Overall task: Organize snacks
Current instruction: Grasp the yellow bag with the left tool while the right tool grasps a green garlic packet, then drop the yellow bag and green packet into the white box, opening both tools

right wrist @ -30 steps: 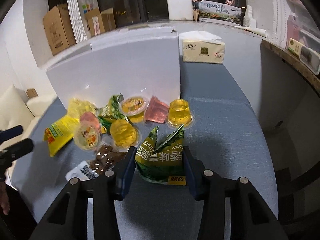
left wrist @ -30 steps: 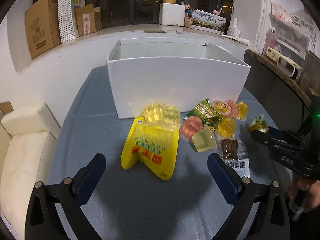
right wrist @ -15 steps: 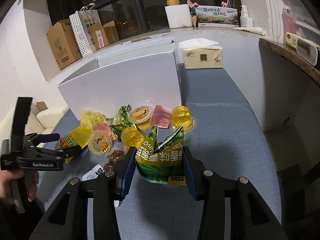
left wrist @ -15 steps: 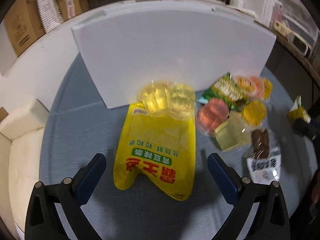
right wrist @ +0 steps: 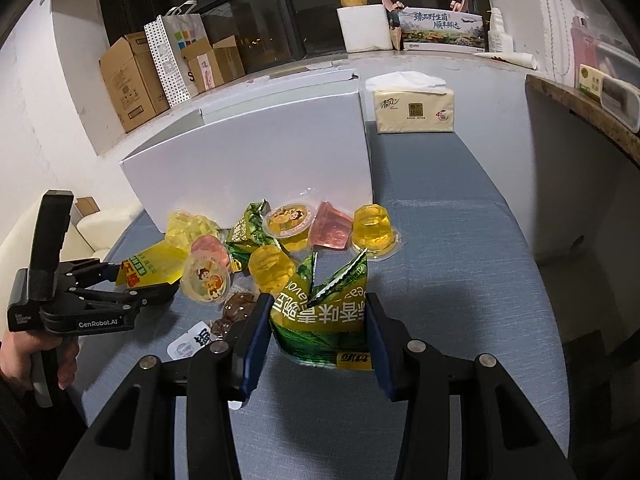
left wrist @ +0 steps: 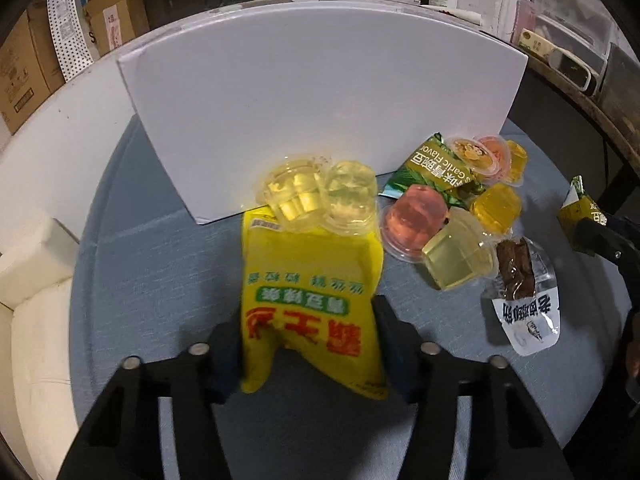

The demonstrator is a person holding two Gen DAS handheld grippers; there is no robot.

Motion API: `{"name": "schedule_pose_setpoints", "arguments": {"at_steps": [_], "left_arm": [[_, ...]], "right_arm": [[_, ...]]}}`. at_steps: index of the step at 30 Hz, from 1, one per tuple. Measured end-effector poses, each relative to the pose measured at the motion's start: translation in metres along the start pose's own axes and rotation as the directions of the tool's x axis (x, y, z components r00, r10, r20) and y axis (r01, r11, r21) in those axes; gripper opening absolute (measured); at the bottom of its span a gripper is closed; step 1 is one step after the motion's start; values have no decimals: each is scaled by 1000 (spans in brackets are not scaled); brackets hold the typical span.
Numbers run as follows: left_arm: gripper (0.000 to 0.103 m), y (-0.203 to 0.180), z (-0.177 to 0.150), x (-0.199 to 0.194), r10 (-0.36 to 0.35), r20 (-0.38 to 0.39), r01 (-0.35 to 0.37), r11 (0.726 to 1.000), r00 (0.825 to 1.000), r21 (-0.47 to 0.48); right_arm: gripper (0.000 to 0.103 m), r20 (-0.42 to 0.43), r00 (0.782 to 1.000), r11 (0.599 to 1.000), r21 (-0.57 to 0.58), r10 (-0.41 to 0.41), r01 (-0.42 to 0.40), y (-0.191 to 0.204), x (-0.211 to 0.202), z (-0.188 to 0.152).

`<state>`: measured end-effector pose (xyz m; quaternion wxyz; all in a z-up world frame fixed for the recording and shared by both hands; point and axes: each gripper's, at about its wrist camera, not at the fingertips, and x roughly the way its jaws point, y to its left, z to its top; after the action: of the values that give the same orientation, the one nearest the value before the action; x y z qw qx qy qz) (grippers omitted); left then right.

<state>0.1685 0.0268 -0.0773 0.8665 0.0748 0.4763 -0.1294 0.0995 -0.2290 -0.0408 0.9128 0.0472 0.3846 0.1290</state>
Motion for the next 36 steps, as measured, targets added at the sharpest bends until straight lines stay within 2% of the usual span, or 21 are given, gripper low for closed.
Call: {"name": "schedule_pose_setpoints", "arguments": {"at_steps": [4, 7, 10, 14, 21, 25, 29, 32, 36], "left_arm": [[52, 2, -4, -6, -4, 8, 4, 1000, 1000, -2], [51, 0, -10, -17, -16, 8, 16, 1000, 1000, -5], [51, -5, -16, -34, -11, 47, 10, 1000, 999, 18], [51, -5, -24, -61, -42, 108, 42, 999, 993, 1], [51, -16, -14, -113, -53, 239, 57, 998, 970, -8], [51, -22, 19, -128, -63, 295, 71, 997, 954, -16], [51, -13, 59, -139, -54, 337, 69, 997, 940, -33], [51, -1, 91, -137, -44, 352, 66, 997, 935, -49], [52, 10, 133, -120, 20, 361, 10, 997, 932, -81]], "right_arm": [[49, 0, 1000, 1000, -9, 1, -1, 2, 1, 0], [49, 3, 1000, 1000, -8, 8, -8, 1, 1, 1], [49, 7, 1000, 1000, -5, 13, -13, 0, 1, 1], [49, 18, 999, 999, 3, 33, -33, 0, -3, 1], [49, 93, 991, 996, -18, 93, -91, 15, -31, 16], [49, 146, 983, 993, -48, 115, -109, 28, -44, 46], [49, 190, 972, 989, -76, 141, -129, 39, -44, 97], [49, 205, 971, 990, -98, 124, -105, 45, -31, 138], [49, 173, 974, 989, -51, 149, -142, 38, 6, 180]]}}
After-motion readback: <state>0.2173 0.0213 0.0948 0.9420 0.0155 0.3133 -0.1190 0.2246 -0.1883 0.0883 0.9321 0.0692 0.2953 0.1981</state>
